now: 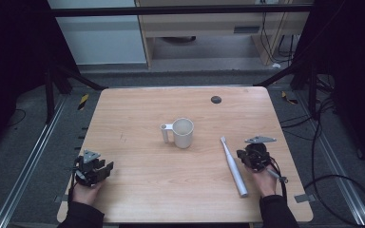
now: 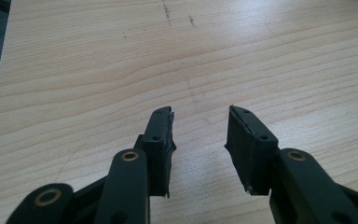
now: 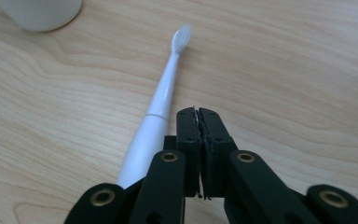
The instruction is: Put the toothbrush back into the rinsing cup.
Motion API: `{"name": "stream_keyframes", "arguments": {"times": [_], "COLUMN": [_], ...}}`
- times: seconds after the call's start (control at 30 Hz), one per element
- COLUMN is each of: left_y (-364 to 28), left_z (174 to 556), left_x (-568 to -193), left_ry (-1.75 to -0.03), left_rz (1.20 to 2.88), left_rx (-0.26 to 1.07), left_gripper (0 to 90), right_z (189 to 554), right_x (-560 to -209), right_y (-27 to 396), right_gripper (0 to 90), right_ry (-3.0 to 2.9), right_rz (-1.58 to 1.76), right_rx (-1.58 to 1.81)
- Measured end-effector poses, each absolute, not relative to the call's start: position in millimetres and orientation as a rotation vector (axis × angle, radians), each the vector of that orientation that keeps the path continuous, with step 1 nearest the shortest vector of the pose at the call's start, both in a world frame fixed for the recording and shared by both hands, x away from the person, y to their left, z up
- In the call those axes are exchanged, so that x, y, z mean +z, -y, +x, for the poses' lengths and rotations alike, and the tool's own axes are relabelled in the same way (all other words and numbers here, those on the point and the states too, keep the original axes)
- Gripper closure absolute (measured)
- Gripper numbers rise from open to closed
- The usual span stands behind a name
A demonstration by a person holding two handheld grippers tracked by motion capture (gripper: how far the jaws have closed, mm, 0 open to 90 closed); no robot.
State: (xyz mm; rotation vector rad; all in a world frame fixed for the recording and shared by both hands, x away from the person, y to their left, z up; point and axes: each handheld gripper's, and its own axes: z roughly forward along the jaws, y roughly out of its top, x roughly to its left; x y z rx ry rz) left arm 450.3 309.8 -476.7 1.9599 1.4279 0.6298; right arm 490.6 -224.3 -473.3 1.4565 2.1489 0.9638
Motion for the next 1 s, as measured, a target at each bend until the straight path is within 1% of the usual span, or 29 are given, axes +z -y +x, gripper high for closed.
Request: {"name": "stream_keyframes", "arguments": {"times": [0.17, 0.2, 0.3, 0.37, 0.5, 0.6, 0.77, 1.0], "left_y": [-309, -309, -309, -309, -308, -308, -307, -307], "left_z": [451, 451, 451, 451, 451, 452, 452, 452], "left_x": [-478, -478, -477, -478, -478, -478, -478, -479], "left_ry": [-1.422, -1.422, -1.419, -1.42, -1.42, -1.416, -1.413, -1.416], "left_rz": [1.969, 1.969, 1.97, 1.97, 1.973, 1.978, 1.985, 1.987], "left_rx": [0.62, 0.62, 0.619, 0.619, 0.615, 0.614, 0.613, 0.611], "left_gripper": [58.4, 58.3, 57.9, 57.8, 57.2, 57.0, 56.2, 56.2], "right_z": [489, 489, 488, 489, 490, 492, 495, 498], "right_x": [-455, -455, -442, -437, -429, -424, -420, -424], "right_y": [230, 230, 227, 225, 217, 211, 201, 192], "right_gripper": [79.4, 79.4, 68.0, 64.1, 53.5, 48.1, 45.1, 45.1], "right_ry": [-2.097, -2.097, -2.119, -2.155, -2.196, -2.207, -2.217, -2.243], "right_rz": [1.427, 1.427, 1.416, 1.405, 1.394, 1.398, 1.399, 1.414], "right_rx": [0.964, 0.964, 0.937, 0.893, 0.843, 0.843, 0.805, 0.764]}}
